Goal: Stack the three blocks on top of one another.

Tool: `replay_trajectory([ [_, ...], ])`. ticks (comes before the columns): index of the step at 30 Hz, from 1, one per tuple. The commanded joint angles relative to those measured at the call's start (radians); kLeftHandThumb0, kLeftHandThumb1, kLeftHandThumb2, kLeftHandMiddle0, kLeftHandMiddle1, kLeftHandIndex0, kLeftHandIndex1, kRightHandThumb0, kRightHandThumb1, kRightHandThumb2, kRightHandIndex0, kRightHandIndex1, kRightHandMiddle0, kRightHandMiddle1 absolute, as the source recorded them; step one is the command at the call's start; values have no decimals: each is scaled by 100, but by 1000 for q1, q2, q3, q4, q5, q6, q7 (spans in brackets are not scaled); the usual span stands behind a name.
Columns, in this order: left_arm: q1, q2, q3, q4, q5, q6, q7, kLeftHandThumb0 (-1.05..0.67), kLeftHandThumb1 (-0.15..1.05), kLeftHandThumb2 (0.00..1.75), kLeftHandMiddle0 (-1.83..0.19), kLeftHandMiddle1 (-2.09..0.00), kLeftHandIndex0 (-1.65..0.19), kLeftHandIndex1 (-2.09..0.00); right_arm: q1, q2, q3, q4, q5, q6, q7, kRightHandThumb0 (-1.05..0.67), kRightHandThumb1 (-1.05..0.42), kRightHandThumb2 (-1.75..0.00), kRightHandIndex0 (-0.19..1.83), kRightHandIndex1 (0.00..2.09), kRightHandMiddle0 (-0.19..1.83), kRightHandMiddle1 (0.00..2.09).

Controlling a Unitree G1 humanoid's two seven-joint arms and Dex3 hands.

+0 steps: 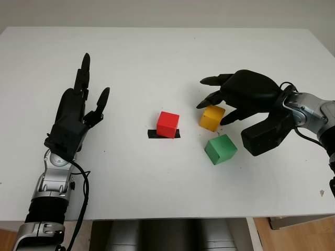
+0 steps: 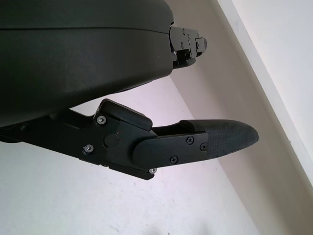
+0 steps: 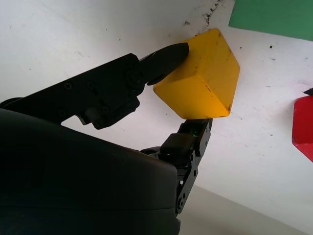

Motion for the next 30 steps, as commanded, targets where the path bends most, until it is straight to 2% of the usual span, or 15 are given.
replay_trajectory([
  [1,13,6,-8,-18,8,1,7,-81,105,56,3,-5,6,-5,-19,3,7,11,-5,-8,-6,-35,-90,-6,40,6,90,46],
  [3,13,7,-9,-18,8,4,4,-81,105,57,3,-5,6,-5,-20,2,8,11,-6,-6,-5,-35,-91,-5,41,6,76,74],
  [6,12,9,-13,-22,17,14,5,-79,105,56,3,-5,7,-5,-22,0,5,8,3,-1,19,-36,-91,-6,41,5,70,83],
  [11,11,11,-12,-29,4,34,-16,-76,105,53,5,-5,8,-5,-24,4,-21,8,62,20,135,-35,-92,-6,36,3,66,87],
  [25,1,7,-16,-27,-11,43,-41,-75,105,51,8,-5,11,-4,-24,50,-160,-45,343,190,494,-27,-90,-5,29,4,60,96],
  [30,2,2,-13,-27,-32,48,-55,-76,105,50,9,-5,13,-4,-26,72,-211,-66,431,250,570,-25,-89,-5,27,4,57,101],
])
